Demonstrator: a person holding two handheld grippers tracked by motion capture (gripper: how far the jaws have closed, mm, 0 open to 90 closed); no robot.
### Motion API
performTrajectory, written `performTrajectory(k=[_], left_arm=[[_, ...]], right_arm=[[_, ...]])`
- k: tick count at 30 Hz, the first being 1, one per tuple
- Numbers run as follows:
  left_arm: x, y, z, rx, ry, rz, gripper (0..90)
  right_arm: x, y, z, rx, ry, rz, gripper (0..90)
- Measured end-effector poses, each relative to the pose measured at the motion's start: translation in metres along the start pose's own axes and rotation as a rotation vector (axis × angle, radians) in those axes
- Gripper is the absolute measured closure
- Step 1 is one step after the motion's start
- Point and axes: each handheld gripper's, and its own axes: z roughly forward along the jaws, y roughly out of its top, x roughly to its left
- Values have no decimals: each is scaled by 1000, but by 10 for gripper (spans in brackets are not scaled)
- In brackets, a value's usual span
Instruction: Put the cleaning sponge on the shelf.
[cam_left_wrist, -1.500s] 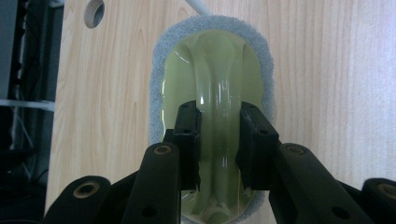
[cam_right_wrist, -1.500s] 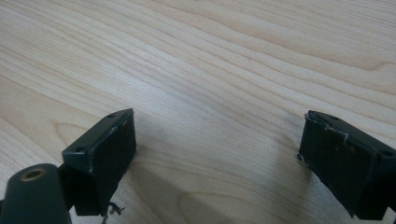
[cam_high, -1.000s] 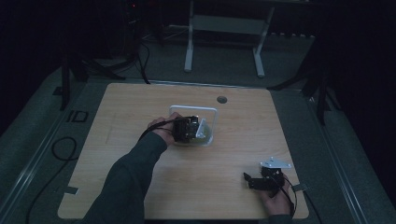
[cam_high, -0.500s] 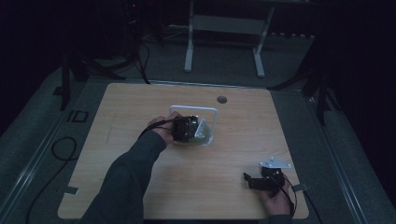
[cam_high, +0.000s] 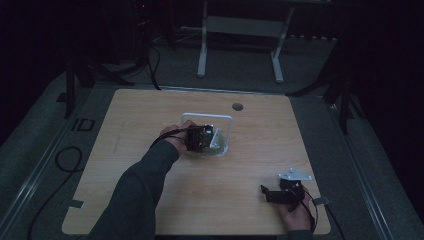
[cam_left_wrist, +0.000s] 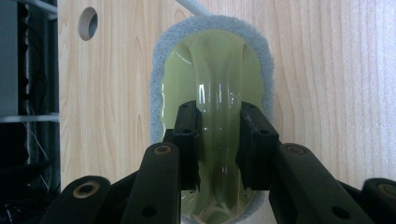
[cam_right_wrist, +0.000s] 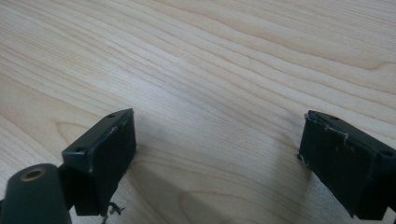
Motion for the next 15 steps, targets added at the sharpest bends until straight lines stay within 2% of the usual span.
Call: performTrajectory(k=[7,15], left_arm=[[0,1,5,1,0,-2,716],[-1,2,12,27,3,9,715]], right_arm=[[0,0,0,0,0,0,106],[0,0,0,0,0,0,106]])
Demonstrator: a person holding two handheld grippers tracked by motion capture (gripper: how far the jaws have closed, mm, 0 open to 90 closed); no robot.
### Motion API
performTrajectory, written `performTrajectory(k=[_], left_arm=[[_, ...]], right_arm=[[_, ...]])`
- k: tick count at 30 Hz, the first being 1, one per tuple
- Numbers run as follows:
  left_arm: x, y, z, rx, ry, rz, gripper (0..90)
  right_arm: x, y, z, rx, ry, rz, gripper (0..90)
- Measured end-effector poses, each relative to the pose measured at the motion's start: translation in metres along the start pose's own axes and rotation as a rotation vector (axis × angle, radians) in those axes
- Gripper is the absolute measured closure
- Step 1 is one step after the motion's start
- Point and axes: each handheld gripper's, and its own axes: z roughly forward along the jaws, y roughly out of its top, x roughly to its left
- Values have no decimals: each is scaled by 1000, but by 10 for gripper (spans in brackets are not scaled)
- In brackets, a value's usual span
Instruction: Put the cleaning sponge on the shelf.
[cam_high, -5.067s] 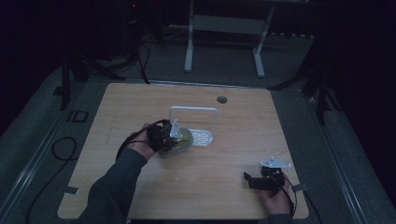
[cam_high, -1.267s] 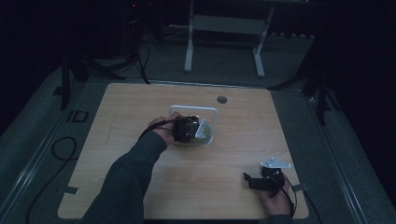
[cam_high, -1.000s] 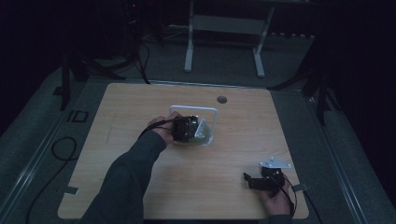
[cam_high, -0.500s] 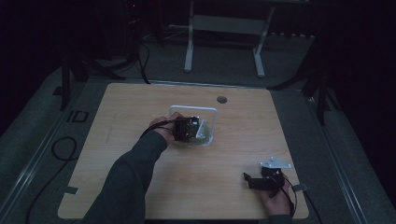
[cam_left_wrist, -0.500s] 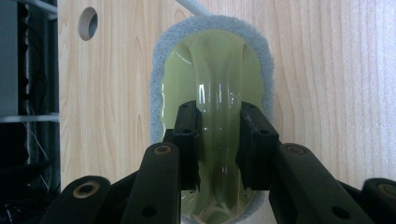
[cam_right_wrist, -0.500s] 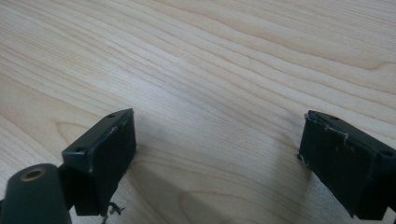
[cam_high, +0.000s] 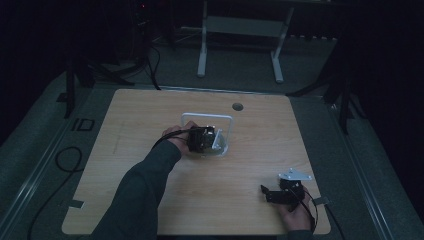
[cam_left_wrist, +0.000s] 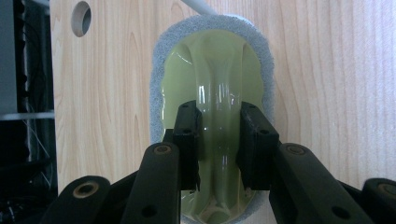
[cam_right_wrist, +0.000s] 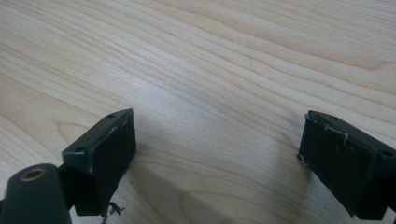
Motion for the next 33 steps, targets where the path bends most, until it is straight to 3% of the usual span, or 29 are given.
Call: performTrajectory(k=[13,33], left_arm=[[0,0,4,3,7,-7,714],[2,-2,15,38,73,-3,684]], right_arm=[[0,0,0,0,0,0,106],[0,0,0,0,0,0,106]])
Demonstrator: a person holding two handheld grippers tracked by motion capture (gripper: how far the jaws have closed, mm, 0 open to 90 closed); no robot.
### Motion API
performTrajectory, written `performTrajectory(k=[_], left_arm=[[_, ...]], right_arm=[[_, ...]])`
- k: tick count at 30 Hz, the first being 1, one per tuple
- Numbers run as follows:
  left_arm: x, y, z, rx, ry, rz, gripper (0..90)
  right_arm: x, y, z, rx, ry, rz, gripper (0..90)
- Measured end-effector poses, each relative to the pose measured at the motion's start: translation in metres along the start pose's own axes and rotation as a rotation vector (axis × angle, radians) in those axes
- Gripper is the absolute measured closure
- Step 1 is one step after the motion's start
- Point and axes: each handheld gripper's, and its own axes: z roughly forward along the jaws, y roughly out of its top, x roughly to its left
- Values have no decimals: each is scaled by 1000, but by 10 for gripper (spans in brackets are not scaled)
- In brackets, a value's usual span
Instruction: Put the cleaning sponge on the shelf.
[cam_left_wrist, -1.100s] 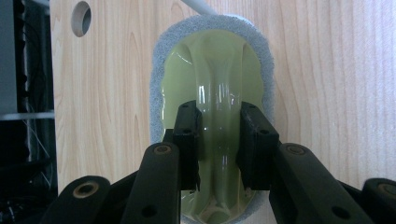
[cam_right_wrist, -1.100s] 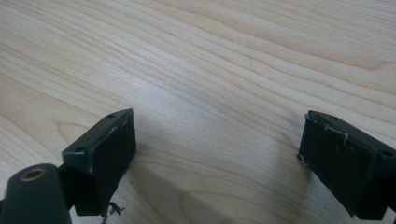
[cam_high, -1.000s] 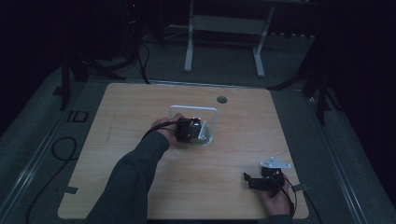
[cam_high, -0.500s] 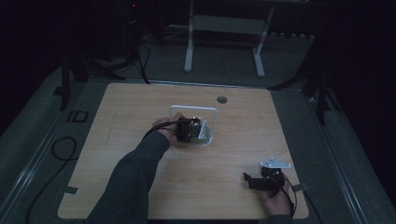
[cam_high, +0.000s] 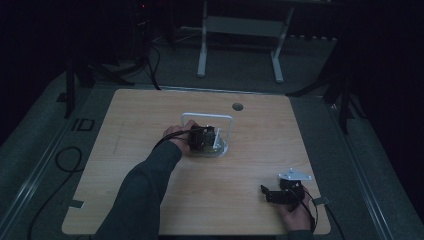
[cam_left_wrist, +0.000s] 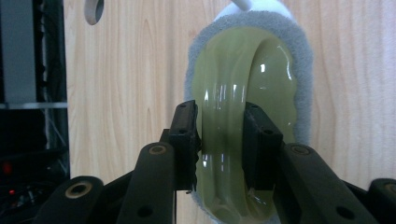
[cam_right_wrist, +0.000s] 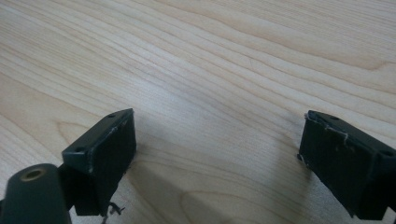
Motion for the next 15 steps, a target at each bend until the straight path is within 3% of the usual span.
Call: performTrajectory(k=[15], left_arm=[[0,-1,-5,-17,38,-13,577]], right_arm=[[0,0,0,0,0,0,106]])
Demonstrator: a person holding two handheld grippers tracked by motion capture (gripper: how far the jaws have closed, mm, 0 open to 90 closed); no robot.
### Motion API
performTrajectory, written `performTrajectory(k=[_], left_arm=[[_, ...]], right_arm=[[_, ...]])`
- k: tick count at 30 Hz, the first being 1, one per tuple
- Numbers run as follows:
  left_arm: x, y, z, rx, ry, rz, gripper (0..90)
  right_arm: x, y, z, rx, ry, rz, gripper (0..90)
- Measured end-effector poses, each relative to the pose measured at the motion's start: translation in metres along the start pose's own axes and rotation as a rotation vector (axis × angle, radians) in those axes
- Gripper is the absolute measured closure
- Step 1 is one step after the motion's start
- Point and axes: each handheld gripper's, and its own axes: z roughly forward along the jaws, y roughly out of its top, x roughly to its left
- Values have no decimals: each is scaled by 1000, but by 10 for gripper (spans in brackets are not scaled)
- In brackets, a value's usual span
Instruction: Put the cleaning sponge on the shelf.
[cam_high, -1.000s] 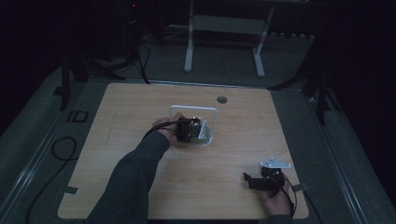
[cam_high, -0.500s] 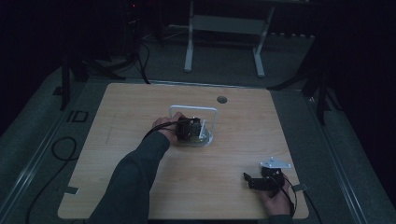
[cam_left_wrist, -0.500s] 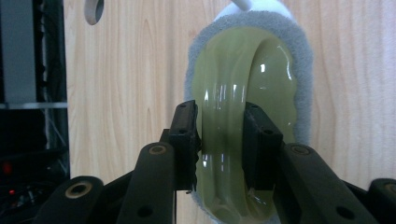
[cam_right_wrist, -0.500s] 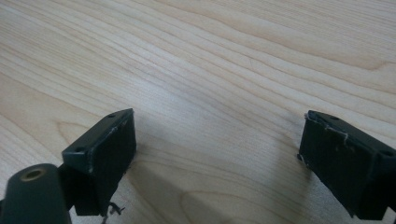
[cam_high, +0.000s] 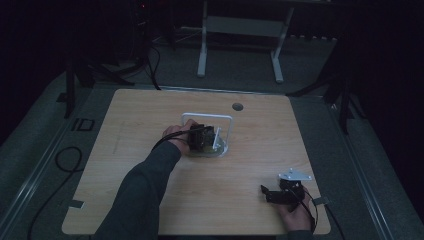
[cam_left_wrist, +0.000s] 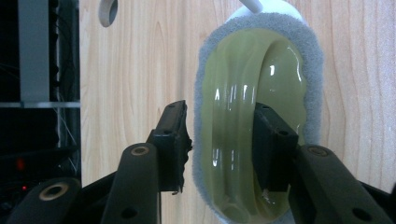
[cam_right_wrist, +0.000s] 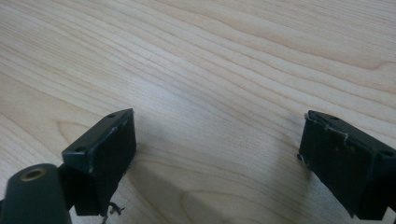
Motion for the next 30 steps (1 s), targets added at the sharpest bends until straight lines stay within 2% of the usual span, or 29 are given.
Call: performTrajectory(k=[10,15,20,30], left_arm=[[-1,-2,-6,-5,6,2,556],[-1,-1,-6,-4,20,7,704],[0,-2,-6,12,29,17,783],[1,0,-5,21,85,22,836]], right_arm=[[0,0,0,0,0,0,106],[0,0,0,0,0,0,106],[0,0,0,0,0,0,106],[0,0,0,0,0,0,106]])
